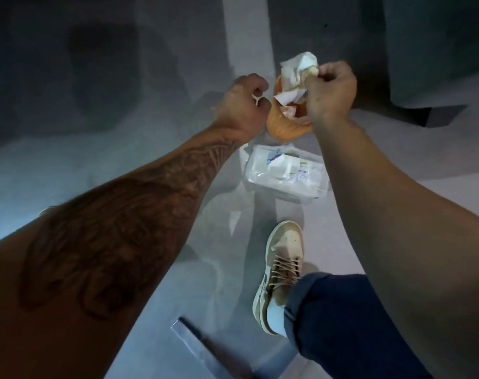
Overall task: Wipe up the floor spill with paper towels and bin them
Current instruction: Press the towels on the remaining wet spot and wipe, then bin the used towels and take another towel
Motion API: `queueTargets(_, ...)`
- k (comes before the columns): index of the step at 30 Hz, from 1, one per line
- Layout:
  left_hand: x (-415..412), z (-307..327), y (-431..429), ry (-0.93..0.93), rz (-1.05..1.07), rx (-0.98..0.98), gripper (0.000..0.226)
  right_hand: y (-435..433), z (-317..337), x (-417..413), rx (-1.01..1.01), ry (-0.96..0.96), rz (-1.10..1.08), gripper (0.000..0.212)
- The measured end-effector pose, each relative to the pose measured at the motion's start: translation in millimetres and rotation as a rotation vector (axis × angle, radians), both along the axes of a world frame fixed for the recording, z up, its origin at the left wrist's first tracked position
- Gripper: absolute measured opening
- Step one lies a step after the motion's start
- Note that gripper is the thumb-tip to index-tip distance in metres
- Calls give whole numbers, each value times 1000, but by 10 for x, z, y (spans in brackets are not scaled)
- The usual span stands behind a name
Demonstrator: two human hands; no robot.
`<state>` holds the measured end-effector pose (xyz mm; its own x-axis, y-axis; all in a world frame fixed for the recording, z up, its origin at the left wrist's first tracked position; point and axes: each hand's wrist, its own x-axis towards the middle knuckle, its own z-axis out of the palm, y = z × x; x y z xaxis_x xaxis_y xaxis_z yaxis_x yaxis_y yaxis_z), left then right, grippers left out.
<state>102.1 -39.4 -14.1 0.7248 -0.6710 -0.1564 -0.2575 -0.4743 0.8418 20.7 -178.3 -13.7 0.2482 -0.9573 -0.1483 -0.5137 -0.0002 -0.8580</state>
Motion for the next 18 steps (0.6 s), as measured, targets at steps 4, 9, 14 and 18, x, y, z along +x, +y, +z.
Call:
queueTargets(4,-120,-115,-131,16,-44,57,30,-131,-166,-235,157,-16,-47,13)
queueTargets(9,-283,-325,-51,17,-213,320,15,225,-282,-565,75,-46,164,10)
queueTargets(14,-519,-527,152,118,-490,569,24,443,-665,-836,153,336,593,20)
queueTargets(18,-606,-672,256,62,-594,672,61,433,-884,-820,18,727,914,22)
